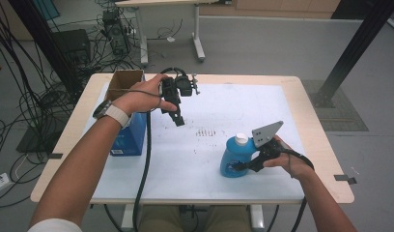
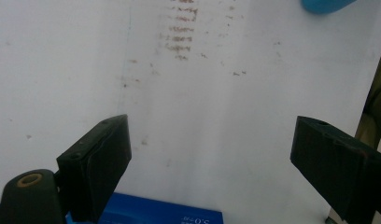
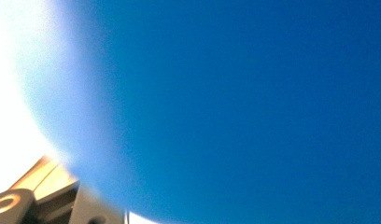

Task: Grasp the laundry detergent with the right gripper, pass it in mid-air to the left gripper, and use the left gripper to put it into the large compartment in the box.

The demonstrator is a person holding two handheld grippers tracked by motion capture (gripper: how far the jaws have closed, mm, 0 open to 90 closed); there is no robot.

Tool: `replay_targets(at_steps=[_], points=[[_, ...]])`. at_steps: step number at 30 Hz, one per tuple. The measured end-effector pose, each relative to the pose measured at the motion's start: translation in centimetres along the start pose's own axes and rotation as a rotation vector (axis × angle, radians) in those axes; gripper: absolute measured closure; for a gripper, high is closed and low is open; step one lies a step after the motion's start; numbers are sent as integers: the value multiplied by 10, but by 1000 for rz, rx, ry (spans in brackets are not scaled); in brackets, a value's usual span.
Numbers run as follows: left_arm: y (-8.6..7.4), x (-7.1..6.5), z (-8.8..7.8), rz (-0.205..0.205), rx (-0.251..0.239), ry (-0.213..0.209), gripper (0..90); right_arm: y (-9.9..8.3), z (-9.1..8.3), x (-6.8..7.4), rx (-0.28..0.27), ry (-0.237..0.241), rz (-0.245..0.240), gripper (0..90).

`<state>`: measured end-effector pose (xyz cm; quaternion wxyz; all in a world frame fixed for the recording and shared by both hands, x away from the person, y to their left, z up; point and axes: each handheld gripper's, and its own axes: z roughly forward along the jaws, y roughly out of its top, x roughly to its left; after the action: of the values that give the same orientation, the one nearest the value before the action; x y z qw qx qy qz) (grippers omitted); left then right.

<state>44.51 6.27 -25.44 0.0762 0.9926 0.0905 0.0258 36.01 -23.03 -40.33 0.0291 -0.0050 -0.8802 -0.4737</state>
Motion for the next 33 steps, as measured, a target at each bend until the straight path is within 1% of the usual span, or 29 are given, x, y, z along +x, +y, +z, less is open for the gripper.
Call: replay_targets(at_steps=[7, 11, 12, 17, 23, 33], points=[[-1, 0, -1, -1, 0, 2, 127, 1, 0, -1, 6, 4, 1, 435], [-2, 0, -1, -10, -9, 2, 127, 2, 0, -1, 12, 3, -4, 434], [-2, 0, -2, -5, -4, 3, 127, 2, 0, -1, 12, 4, -3, 434], [-3, 0, -2, -11, -4, 4, 127, 2, 0, -1, 14, 3, -5, 432], [-2, 0, -2, -5, -3, 3, 126, 2, 0, 0, 13, 0, -5, 432], [-3, 0, -3, -9, 0, 2, 127, 2, 1, -1, 14, 1, -2, 430]])
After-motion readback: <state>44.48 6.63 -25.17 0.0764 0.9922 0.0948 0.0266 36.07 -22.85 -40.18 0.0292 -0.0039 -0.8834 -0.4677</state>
